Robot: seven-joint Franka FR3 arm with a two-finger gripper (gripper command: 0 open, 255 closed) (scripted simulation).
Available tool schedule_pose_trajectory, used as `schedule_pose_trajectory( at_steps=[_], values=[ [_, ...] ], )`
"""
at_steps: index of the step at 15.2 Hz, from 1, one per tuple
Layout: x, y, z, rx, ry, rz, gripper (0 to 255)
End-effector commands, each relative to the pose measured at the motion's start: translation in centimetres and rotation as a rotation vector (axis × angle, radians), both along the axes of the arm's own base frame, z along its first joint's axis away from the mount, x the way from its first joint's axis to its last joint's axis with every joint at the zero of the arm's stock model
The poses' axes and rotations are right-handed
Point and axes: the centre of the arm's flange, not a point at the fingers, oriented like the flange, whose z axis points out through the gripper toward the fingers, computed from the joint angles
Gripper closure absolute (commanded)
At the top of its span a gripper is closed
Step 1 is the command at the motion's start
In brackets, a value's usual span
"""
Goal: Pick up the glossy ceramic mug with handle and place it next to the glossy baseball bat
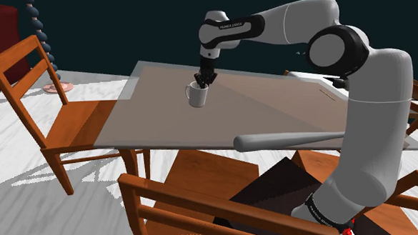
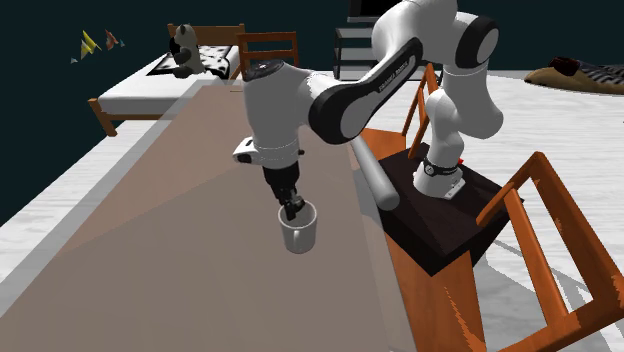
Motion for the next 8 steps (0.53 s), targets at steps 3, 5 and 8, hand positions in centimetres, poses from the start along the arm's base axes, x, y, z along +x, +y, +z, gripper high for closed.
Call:
schedule_pose_trajectory(
  at_steps=[3,5,8],
  values=[
    [0.0,0.0,2.2,0.0,0.0,0.0,255],
    [0.0,0.0,3.2,0.0,0.0,0.0,255],
    [0.0,0.0,4.8,0.0,0.0,0.0,255]
  ],
)
